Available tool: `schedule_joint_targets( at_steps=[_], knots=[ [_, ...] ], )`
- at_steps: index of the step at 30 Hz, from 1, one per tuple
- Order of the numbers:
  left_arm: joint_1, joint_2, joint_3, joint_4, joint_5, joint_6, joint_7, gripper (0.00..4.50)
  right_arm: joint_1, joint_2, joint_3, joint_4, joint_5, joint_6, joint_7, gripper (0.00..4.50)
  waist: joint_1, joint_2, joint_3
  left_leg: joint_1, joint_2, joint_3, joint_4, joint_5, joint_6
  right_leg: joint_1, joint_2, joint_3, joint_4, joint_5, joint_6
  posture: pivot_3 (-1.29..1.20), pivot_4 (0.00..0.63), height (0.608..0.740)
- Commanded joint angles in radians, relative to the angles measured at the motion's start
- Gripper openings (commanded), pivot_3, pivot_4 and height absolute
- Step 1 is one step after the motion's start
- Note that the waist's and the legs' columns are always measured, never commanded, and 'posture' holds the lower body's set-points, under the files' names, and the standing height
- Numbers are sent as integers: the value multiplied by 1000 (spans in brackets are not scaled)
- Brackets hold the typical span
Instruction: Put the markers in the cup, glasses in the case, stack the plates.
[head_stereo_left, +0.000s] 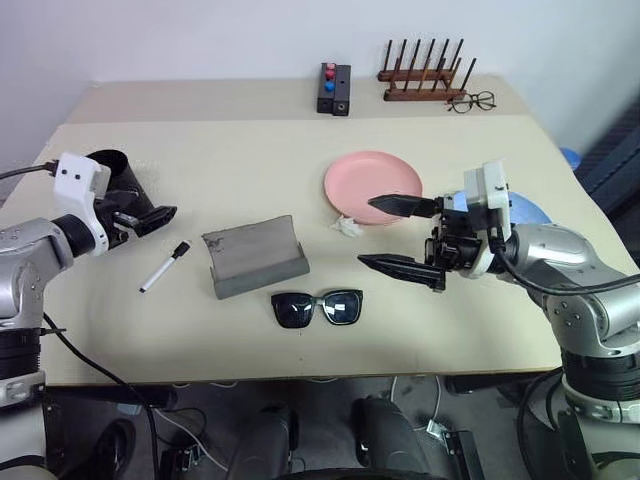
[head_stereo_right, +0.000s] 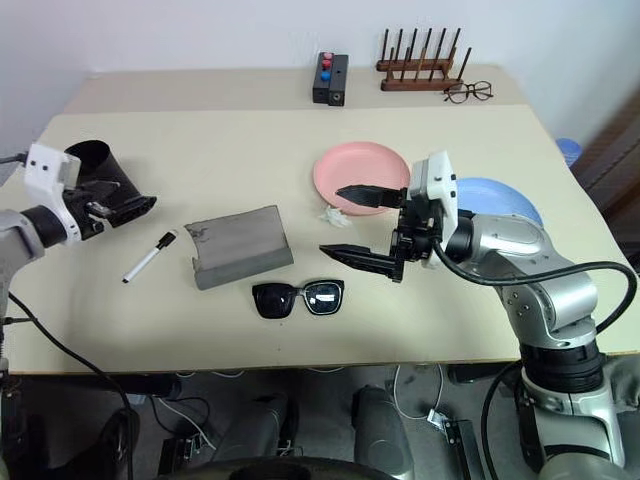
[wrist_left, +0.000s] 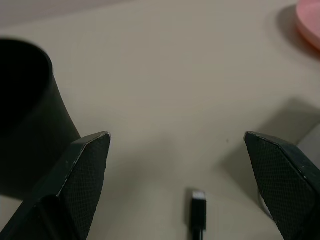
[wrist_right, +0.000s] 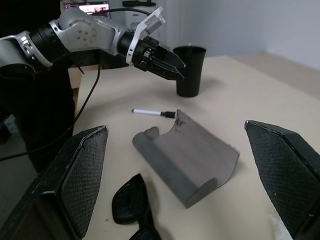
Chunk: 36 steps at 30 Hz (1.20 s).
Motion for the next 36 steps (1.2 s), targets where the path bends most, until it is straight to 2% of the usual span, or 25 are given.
schedule_joint_targets(
  at_steps=[1,10,15,20,23,30,31,36],
  knots=[
    [-55,18,-89,-1,26,72,-19,4395,2,-1,4,-34,-4,-16,-15,4500,7,0,0,0,0,0,0,0,0,0,0,0,0,0,0,0,150,740],
    [-272,80,-431,248,205,72,-249,4395,37,-1,10,-48,-27,-28,-70,4500,-1,0,0,0,-1,1,0,1,-1,0,2,-1,0,0,0,0,150,740],
    [-375,61,-509,359,269,75,-322,4395,51,2,9,-52,-39,-39,-92,4500,0,-1,0,0,-1,1,0,1,-1,0,3,-1,0,0,0,0,150,740],
    [-410,41,-562,401,313,72,-384,4395,62,6,13,-57,-47,-45,-111,4500,-1,-1,0,0,-1,1,0,1,0,0,3,-1,0,0,0,0,150,740],
    [-412,41,-572,419,331,75,-405,3562,69,3,9,-58,-50,-47,-118,4500,0,-1,0,0,0,1,0,1,-1,0,3,-1,0,0,0,0,150,740],
    [-386,17,-560,441,357,70,-401,263,75,3,5,-61,-54,-49,-132,4500,0,-1,0,0,0,1,0,1,0,0,3,-1,0,0,0,0,150,740],
    [-383,16,-558,446,359,67,-402,48,74,3,6,-60,-55,-50,-133,4500,0,-1,0,0,0,1,0,1,0,0,3,-1,0,0,0,0,150,740],
    [-406,11,-512,449,366,18,-373,48,71,1,11,-48,-64,-56,-132,4500,2,0,0,0,0,1,1,1,0,0,3,-1,1,0,0,0,150,740]
  ],
)
